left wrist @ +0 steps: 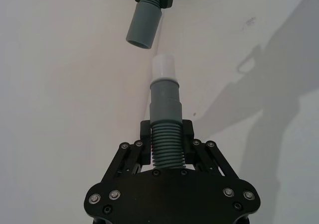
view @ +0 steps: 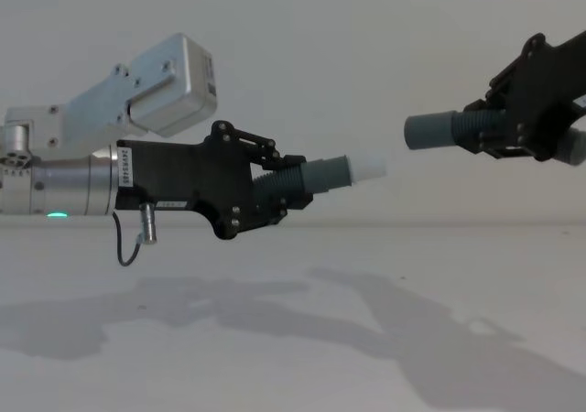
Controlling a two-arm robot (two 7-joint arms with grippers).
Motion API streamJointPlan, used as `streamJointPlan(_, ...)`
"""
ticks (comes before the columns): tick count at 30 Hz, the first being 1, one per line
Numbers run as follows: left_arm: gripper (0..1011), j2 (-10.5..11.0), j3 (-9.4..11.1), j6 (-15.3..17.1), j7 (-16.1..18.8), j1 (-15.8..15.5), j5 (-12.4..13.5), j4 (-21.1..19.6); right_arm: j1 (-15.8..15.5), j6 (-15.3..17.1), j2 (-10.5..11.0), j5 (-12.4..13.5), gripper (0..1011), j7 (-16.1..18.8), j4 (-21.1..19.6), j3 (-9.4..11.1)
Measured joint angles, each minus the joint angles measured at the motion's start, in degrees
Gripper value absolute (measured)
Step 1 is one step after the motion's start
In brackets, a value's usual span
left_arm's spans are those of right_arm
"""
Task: Use both hands to pick up one end of the pipe from the table, align the ends, and insert them.
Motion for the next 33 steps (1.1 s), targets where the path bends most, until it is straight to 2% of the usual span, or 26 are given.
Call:
streamJointPlan(24, 320, -0.01, 0.00, 0.01, 0.00, 0.00, 0.00, 0.00, -0.24, 0.23, 0.07, 0.24, 253, -0.05, -0.13, 0.46)
streamJointPlan(27, 320, 0.00, 0.00, 0.01, 0.00, 0.00, 0.00, 0.00, -0.21, -0.16, 0.16, 0.18, 255, -0.05, -0.06, 0.46)
streamJointPlan(33, 320, 0.00, 0.00, 0.01, 0.00, 0.00, 0.00, 0.00, -0.02, -3.22, 0.96, -0.26, 253, -0.03, 0.27, 0.35)
